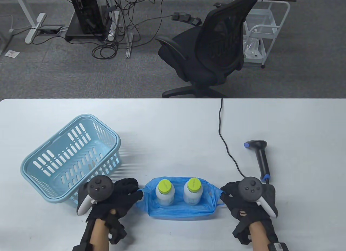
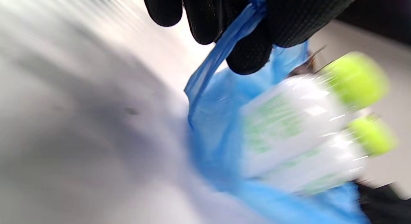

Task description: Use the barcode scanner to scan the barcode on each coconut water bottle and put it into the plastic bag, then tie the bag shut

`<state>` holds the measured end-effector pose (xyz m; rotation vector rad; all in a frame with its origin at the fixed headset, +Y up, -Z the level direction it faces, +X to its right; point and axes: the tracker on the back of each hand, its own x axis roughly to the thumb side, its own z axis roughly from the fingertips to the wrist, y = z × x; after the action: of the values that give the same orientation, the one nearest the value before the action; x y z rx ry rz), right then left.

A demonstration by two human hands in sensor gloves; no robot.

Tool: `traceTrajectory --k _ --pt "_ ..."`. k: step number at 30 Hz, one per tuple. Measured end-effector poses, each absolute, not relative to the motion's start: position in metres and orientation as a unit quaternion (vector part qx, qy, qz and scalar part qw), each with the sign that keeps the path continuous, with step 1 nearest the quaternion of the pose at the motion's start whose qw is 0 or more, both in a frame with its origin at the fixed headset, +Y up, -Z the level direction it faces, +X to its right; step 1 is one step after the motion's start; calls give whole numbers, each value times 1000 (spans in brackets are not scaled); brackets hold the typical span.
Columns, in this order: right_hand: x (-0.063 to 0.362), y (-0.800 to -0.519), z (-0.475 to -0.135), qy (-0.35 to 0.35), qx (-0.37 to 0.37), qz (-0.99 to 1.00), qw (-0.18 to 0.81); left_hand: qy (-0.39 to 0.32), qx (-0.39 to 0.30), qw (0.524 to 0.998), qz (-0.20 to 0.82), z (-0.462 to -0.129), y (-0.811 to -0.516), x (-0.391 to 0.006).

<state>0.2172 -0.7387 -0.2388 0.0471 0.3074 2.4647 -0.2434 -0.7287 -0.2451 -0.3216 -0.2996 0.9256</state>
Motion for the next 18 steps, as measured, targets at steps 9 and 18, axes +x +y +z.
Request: traceTrajectory --k 9,18 --pt "224 -681 -232 11 41 878 477 -162 -86 749 637 -239 -694 -239" --pt "196 -625 -233 -96 64 828 549 -204 -14 614 762 -244 -661 -215"
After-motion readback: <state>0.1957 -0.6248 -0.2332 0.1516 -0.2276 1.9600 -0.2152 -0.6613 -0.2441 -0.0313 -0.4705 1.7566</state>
